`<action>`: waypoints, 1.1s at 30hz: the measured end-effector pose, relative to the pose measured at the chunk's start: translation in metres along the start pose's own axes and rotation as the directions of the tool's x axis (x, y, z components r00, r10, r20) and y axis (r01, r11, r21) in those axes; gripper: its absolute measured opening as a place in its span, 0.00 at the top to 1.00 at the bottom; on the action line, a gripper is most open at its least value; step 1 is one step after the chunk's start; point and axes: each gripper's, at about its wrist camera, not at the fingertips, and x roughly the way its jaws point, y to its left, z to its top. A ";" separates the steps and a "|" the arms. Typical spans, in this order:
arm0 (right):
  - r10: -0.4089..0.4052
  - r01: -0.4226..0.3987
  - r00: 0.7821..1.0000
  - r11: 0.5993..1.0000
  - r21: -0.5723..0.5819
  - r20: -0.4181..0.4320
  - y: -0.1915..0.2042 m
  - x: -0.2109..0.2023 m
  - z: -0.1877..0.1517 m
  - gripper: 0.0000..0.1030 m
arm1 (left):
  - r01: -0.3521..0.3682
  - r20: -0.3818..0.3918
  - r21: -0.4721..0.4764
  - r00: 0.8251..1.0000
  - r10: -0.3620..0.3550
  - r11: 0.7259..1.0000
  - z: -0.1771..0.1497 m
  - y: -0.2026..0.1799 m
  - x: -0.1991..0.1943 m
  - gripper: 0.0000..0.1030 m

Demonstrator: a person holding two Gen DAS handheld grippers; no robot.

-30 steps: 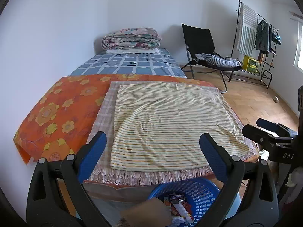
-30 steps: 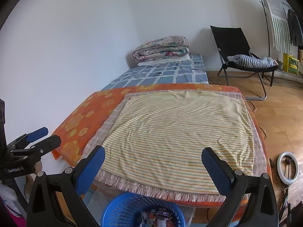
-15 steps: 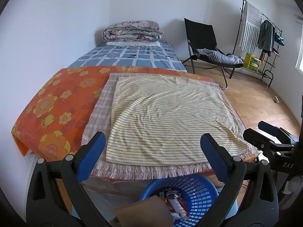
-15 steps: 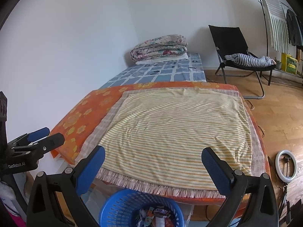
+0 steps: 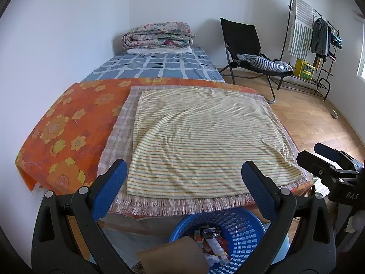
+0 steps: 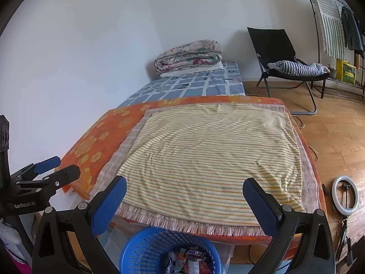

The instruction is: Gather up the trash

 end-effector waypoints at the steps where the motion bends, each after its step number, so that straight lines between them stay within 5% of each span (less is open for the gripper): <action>1: 0.000 0.000 1.000 1.000 -0.001 0.000 0.000 0.000 0.000 0.00 | 0.002 -0.001 0.000 1.000 -0.002 1.000 0.001 0.000 0.000 0.01; 33: -0.005 0.005 1.000 1.000 -0.015 -0.018 0.004 0.007 -0.003 0.00 | -0.008 -0.004 0.022 1.000 0.008 1.000 0.003 0.001 -0.002 0.01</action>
